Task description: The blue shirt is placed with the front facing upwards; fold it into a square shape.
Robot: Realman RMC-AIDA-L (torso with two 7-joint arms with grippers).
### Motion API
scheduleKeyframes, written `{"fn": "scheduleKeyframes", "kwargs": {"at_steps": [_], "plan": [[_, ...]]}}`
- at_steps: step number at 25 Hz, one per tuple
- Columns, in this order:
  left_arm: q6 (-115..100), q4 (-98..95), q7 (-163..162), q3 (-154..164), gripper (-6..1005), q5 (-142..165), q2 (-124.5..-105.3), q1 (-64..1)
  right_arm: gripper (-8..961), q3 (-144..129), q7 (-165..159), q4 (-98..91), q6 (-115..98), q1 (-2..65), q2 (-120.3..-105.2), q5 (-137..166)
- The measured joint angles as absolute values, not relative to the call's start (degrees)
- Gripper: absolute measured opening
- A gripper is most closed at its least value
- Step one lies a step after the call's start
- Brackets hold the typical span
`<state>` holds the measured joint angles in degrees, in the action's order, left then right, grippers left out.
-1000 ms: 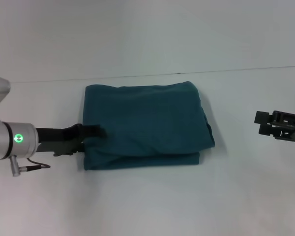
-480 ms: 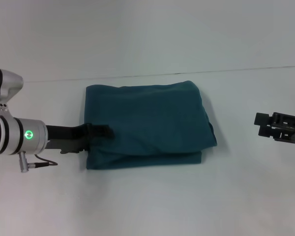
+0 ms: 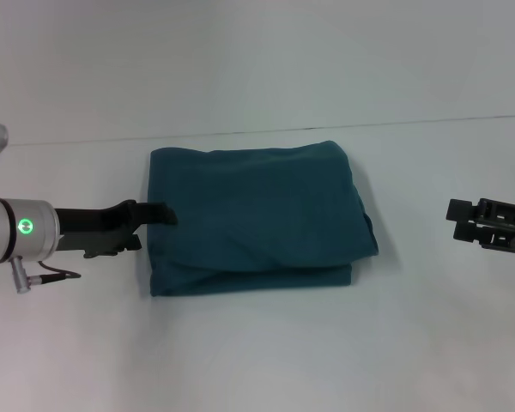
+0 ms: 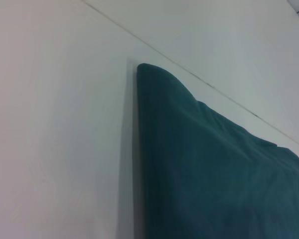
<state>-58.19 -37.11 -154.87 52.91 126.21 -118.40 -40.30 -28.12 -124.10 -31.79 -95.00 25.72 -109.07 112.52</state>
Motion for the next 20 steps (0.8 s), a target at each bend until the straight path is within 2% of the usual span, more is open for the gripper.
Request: {"fn": "scheduleKeyframes", "kwargs": {"at_steps": [20], "plan": [[-55.01,-31.33,-153.59,54.83,828,129.5,-118.59,-45.47,857,-28.12,-124.1,-31.36,-94.35,25.75,-109.07,112.65]]}}
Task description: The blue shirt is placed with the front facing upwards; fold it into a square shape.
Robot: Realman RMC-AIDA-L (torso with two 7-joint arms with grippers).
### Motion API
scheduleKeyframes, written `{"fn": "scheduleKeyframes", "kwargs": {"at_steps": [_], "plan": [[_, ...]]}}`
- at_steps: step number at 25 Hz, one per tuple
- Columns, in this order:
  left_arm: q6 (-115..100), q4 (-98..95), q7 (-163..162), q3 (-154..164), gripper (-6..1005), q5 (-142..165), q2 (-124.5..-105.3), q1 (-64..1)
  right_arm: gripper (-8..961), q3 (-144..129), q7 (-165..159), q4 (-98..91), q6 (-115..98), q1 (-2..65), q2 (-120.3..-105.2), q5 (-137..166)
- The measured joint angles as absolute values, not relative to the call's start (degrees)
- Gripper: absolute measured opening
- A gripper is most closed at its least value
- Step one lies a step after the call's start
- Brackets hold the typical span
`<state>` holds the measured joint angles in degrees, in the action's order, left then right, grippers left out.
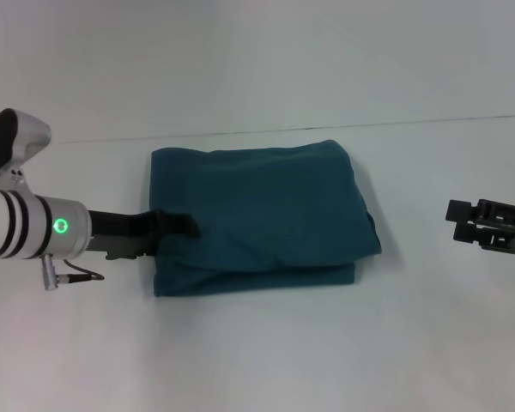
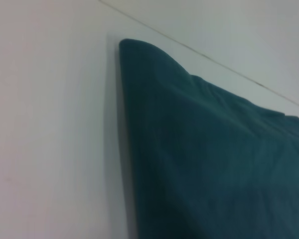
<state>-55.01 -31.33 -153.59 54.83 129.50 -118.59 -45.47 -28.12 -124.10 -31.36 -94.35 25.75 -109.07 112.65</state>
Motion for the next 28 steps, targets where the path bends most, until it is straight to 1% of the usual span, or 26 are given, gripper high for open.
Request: {"fn": "scheduleKeyframes", "kwargs": {"at_steps": [4,9,12,17,28], "plan": [[-55.01,-30.44,-153.72,54.94,828,130.67,-118.3,-46.47,856,-28.13,-124.1,-31.25,-94.29,25.75,-109.07,112.55],[-55.31,-31.33,-153.51,54.93,758,130.77,-118.4,-46.17,856,-28.08,-124.1,-31.19,-94.29,25.75,-109.07,112.51],[-55.33,-31.38,-153.39,55.18,567,130.83,-118.45,-46.17,856,-28.03,-124.1,-31.12,-94.29,25.75,-109.07,112.49],[-55.38,-31.45,-153.34,55.44,328,130.87,-118.47,-46.39,856,-27.93,-124.1,-31.08,-94.3,25.75,-109.07,112.49],[-56.8,-31.68,-153.1,55.46,101,130.68,-118.63,-46.71,856,-26.74,-124.24,-31.1,-94.56,25.66,-109.07,112.49]]}}
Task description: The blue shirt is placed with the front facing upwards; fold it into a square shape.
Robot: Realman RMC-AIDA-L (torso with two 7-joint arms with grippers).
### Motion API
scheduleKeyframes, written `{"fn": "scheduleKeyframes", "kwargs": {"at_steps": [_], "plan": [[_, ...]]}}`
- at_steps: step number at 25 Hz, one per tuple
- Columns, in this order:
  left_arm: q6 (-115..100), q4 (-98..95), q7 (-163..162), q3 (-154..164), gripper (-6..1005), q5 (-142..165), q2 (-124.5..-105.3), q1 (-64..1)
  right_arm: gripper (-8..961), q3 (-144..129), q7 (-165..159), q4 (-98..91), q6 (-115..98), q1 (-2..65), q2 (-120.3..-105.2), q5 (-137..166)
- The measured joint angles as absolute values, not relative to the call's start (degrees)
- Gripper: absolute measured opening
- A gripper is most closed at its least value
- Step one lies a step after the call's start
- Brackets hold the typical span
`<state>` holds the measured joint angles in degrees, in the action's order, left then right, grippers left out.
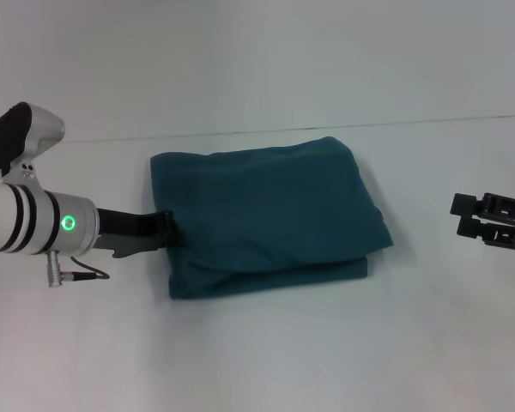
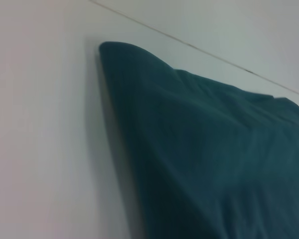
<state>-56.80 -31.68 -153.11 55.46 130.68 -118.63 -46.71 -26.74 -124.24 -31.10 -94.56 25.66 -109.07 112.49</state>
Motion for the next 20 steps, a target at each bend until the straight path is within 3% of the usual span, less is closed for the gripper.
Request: {"fn": "scheduleKeyframes", "kwargs": {"at_steps": [5,13,20], "plan": [[-61.23,-36.16,-153.12,55.23,6,130.46,-119.65,-44.75,856,-26.7,-124.36,-31.12,-94.68,25.66,-109.07,112.48],[-71.87,-49.61,-154.82,54.94,5,130.52,-121.95,-34.96,856,-26.64,-124.61,-30.04,-94.55,25.94,-109.07,112.43],[-74.59,-52.38,-155.09,52.6,5,130.54,-121.43,-27.84,856,-26.63,-124.7,-29.84,-94.42,26.3,-109.07,112.4]]}}
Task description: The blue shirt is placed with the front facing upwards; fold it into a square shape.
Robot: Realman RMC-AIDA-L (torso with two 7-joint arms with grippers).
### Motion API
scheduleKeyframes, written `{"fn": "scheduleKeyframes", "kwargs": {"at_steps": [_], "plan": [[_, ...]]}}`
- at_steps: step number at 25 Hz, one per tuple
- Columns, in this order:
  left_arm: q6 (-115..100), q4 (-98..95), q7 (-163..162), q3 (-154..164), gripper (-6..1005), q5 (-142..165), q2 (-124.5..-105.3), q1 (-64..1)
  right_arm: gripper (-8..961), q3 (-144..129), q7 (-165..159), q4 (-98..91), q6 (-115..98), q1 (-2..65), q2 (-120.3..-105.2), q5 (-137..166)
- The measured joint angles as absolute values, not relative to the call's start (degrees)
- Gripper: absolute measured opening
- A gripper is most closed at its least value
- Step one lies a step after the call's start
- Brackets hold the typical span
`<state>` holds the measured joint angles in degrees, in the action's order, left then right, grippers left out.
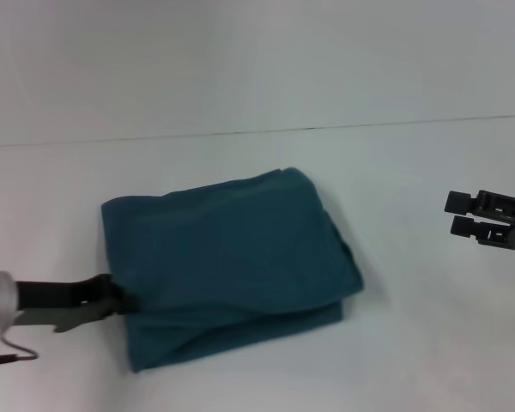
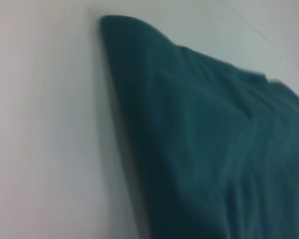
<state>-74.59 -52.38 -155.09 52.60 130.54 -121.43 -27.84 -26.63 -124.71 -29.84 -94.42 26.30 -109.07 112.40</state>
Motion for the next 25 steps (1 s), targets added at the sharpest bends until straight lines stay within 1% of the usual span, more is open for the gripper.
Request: {"fn": "scheduleKeyframes", "kwargs": {"at_steps": [4,8,18,21,23,25], "plan": [[-75.03,-52.39,-154.54,50.2,5,130.72,-120.0,-27.09,856,-26.62,-124.71,-29.77,-94.39,26.32,-109.07,112.4],[-75.22,-51.74,-154.39,49.59,6,130.76,-118.5,-27.96,856,-26.63,-124.72,-29.71,-94.34,26.3,-109.07,112.4],[-80.15,-51.28,-151.57,46.5,25,130.3,-117.73,-28.8,856,-25.87,-124.72,-29.7,-94.25,26.19,-108.79,112.42],[-82.55,-51.56,-151.46,44.36,33,130.32,-117.18,-29.01,856,-25.84,-124.6,-29.7,-94.22,26.18,-108.71,112.54],[-83.23,-51.58,-151.68,40.99,113,130.18,-116.87,-29.02,855,-25.83,-124.45,-29.7,-94.19,26.19,-108.69,112.61],[-83.78,-51.49,-151.41,36.48,193,128.14,-117.1,-28.68,855,-25.84,-124.33,-29.71,-94.16,26.18,-108.69,112.68]]}}
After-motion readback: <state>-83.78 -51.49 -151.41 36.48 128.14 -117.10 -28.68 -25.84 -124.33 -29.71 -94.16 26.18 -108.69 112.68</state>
